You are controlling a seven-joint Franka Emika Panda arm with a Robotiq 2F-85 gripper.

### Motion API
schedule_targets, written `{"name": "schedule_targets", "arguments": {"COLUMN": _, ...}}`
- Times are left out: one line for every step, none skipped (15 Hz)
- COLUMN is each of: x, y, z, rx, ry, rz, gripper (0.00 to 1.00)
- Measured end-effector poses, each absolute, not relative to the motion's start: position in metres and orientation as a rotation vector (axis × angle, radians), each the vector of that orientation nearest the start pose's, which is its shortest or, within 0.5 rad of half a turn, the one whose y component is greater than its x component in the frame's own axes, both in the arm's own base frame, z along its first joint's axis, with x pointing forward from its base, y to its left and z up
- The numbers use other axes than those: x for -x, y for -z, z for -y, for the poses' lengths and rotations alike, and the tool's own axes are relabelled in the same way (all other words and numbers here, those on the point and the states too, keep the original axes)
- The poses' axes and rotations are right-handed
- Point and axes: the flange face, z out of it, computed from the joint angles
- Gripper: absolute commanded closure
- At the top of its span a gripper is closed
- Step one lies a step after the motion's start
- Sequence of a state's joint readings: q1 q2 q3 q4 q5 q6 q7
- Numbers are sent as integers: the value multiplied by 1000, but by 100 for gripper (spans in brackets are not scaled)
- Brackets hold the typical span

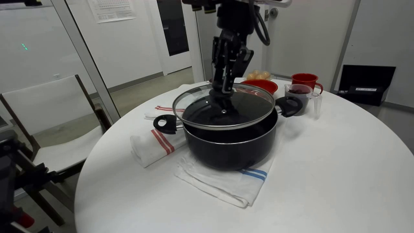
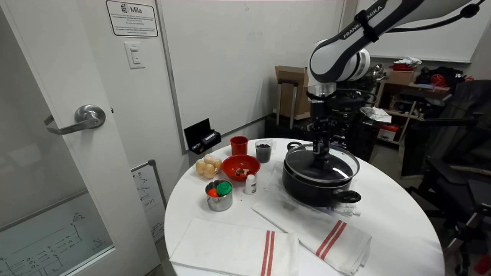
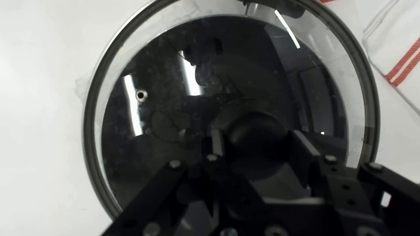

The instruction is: Put the lid on the black pot

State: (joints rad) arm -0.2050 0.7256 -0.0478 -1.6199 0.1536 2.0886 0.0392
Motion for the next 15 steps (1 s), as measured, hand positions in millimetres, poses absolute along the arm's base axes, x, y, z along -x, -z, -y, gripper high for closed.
{"name": "schedule_targets", "arguments": {"x": -643, "y": -178, "z": 156, "rx": 2948, "ry": -372, "rz": -583, "gripper": 75}}
{"name": "schedule_targets", "arguments": {"x": -643, "y": -177, "z": 157, "rx": 2946, "ry": -375, "rz": -603, "gripper": 75}}
{"name": "schedule_targets", "arguments": {"x": -642, "y": -176, "z": 158, "rx": 2944, "ry": -377, "rz": -622, "gripper": 75}}
{"name": "schedule_targets", "arguments": {"x": -642, "y": -175, "z": 159, "rx": 2943, "ry": -379, "rz": -638, "gripper": 75}}
{"name": "schedule_targets", "arguments": {"x": -642, "y": -174, "z": 159, "rx": 2941, "ry": -380, "rz": -657, "gripper": 75}}
{"name": "schedule_targets", "arguments": {"x": -642, "y": -174, "z": 160, "rx": 2940, "ry": -379, "rz": -672, "gripper": 75}}
{"name": "schedule_targets", "arguments": {"x": -642, "y": -174, "z": 161, "rx": 2938, "ry": -379, "rz": -686, "gripper": 75}}
{"name": "schedule_targets", "arguments": {"x": -642, "y": -175, "z": 162, "rx": 2937, "ry": -378, "rz": -698, "gripper": 75}}
{"name": "schedule_targets", "arguments": {"x": -642, "y": -175, "z": 162, "rx": 2936, "ry": -377, "rz": -708, "gripper": 75}}
{"name": "schedule_targets", "arguments": {"x": -643, "y": -175, "z": 163, "rx": 2935, "ry": -376, "rz": -719, "gripper": 75}}
{"name": "schedule_targets", "arguments": {"x": -643, "y": -175, "z": 163, "rx": 2934, "ry": -375, "rz": -728, "gripper": 75}}
{"name": "schedule_targets", "arguments": {"x": -643, "y": -175, "z": 164, "rx": 2934, "ry": -374, "rz": -734, "gripper": 75}}
{"name": "schedule_targets", "arguments": {"x": -644, "y": -175, "z": 164, "rx": 2933, "ry": -374, "rz": -739, "gripper": 75}}
{"name": "schedule_targets", "arguments": {"x": -644, "y": -174, "z": 164, "rx": 2933, "ry": -375, "rz": -745, "gripper": 75}}
{"name": "schedule_targets", "arguments": {"x": -644, "y": -174, "z": 165, "rx": 2933, "ry": -375, "rz": -751, "gripper": 75}}
